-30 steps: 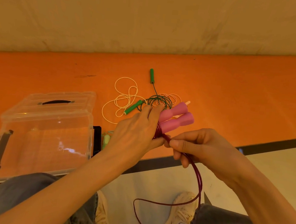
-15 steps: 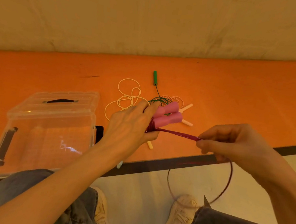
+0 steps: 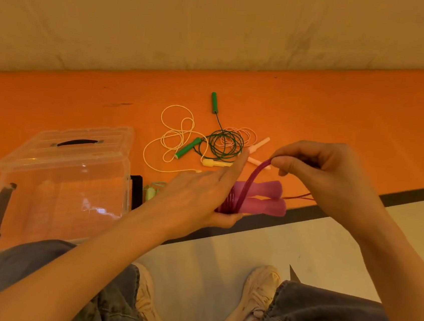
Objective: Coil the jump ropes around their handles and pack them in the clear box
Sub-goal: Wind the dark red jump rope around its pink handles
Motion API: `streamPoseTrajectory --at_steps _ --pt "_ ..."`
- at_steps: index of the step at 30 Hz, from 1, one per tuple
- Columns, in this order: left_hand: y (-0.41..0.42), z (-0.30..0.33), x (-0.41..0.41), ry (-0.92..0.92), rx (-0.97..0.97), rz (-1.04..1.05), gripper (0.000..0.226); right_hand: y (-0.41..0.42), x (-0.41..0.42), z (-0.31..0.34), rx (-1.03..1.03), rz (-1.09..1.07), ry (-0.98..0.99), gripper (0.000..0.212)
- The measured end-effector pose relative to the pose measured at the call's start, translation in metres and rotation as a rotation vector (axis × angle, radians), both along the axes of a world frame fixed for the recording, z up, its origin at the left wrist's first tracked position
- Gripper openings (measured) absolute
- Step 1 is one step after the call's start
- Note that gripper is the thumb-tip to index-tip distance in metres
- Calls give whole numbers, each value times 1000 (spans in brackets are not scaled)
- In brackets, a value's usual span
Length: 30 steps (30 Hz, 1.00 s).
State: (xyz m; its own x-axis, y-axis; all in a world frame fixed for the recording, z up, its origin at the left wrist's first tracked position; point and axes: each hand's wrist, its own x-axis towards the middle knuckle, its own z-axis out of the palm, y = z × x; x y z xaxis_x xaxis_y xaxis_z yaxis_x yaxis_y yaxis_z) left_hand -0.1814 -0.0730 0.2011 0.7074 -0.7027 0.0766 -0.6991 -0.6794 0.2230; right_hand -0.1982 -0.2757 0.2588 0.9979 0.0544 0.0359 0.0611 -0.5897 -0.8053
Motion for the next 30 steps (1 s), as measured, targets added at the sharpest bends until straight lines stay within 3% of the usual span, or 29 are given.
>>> streamPoseTrajectory --at_steps 11,19,27,30 --pt "8 15 -7 114 -101 -61 102 -3 13 -13 51 57 35 7" --pt "12 10 -4 83 -93 -177 92 -4 16 -17 93 128 80 9" --pt "8 11 -14 201 -203 -173 66 -1 18 -17 107 174 143 18" --pt "8 13 -15 154 -203 -171 64 -1 17 -16 120 185 170 19"
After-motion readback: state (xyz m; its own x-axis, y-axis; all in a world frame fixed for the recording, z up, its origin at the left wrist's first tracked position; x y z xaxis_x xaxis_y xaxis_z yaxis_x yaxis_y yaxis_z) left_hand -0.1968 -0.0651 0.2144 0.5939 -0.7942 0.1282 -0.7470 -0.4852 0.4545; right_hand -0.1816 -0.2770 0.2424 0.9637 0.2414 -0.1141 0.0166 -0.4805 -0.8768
